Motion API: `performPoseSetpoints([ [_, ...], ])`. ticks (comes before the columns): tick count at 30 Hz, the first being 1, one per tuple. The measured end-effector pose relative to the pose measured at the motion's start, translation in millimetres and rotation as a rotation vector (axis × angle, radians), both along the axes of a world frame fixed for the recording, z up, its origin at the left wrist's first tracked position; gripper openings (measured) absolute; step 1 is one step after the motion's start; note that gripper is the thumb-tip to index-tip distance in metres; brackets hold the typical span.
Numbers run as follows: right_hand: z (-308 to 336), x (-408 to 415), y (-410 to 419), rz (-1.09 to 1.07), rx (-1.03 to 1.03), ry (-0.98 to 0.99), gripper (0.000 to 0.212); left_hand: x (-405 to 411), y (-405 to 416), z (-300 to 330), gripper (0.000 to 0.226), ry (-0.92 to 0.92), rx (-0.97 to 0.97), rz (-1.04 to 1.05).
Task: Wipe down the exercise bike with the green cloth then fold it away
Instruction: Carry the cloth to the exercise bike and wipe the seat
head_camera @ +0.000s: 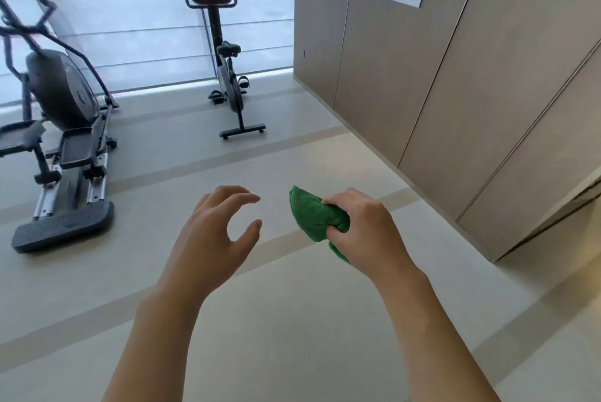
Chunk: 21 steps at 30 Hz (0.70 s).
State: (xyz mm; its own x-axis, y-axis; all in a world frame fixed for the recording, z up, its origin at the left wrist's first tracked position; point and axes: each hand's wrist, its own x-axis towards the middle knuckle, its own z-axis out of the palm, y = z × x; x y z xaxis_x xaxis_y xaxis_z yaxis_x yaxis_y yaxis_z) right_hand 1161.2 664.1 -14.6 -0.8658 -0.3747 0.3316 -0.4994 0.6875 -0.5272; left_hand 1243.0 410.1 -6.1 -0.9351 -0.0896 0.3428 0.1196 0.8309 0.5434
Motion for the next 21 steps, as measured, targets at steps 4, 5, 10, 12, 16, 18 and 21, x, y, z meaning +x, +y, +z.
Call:
performPoseSetpoints([
  [4,-5.7,-52.0,10.0,0.035,-0.03,-0.015,0.041,-37.5,17.2,3.5,0.034,-0.02,-0.029,0.015],
  [5,-8.0,-63.0,10.0,0.041,-0.038,-0.022,0.041,-45.2,18.5,4.4,0.034,-0.026,-0.039,0.019],
  [10,-16.6,-107.6,0.1,0.08,-0.073,-0.061,0.042,-82.0,6.9,4.5,0.034,-0.045,-0.064,0.065],
  [12,-17.9,-126.2,-5.9,0.09,-0.076,-0.065,0.041,-99.5,0.5,2.7,0.032,-0.04,-0.05,0.074],
  [16,-20.1,-164.3,-26.0,0.083,-0.069,-0.064,0.041,-137.7,-17.8,-4.3,0.031,-0.041,-0.045,0.058],
  [18,-20.7,-183.3,-40.1,0.075,-0.067,-0.06,0.04,-158.1,-31.7,-7.4,0.032,-0.026,-0.034,0.046],
  [21,-20.2,-214.4,-67.1,0.055,-0.055,-0.054,0.041,-192.0,-58.9,-10.4,0.037,0.018,-0.007,0.022],
])
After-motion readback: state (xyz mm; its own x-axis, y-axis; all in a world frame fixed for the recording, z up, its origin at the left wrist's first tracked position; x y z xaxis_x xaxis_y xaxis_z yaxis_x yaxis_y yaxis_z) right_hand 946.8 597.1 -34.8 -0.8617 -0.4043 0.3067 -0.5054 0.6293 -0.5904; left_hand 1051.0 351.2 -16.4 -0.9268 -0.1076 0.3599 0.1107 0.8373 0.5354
